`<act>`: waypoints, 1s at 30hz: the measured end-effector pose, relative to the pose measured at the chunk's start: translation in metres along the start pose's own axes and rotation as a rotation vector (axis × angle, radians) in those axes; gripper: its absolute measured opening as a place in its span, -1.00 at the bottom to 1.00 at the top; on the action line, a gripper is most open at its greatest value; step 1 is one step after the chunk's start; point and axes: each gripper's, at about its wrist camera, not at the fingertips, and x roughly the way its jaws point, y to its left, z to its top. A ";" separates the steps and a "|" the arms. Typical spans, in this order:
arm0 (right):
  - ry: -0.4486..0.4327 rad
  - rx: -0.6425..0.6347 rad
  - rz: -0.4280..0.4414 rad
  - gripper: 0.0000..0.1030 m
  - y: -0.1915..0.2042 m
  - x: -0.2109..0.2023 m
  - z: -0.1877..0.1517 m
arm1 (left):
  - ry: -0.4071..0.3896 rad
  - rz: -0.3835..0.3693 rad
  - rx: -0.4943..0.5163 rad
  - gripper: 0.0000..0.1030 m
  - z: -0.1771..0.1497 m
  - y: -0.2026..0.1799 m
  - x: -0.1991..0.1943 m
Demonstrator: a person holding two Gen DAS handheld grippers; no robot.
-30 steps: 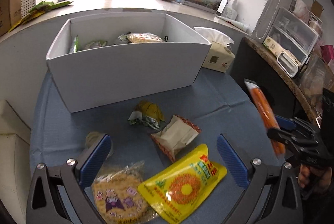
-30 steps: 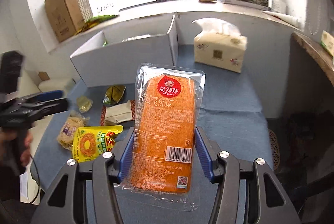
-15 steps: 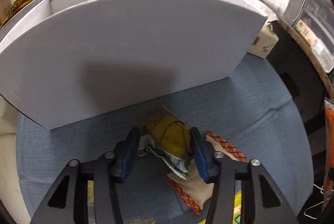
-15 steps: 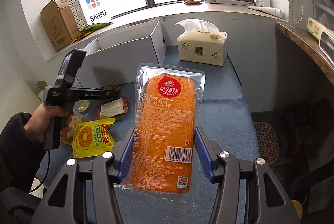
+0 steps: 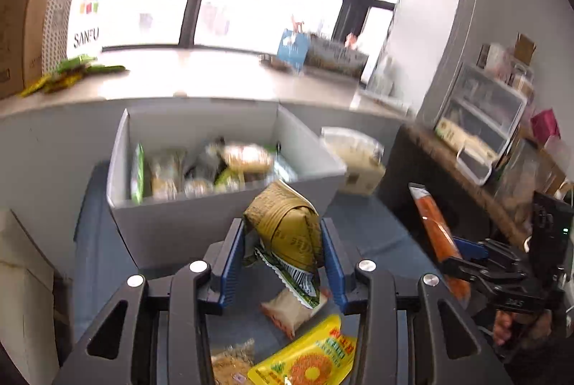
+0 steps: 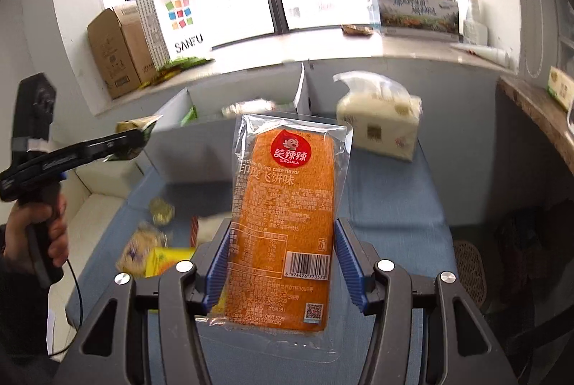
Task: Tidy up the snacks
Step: 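Drop both held snacks into the white box and open both tools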
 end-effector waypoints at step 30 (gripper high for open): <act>0.101 0.042 -0.069 1.00 0.039 0.206 0.195 | 0.097 0.274 -0.089 1.00 0.100 0.099 0.113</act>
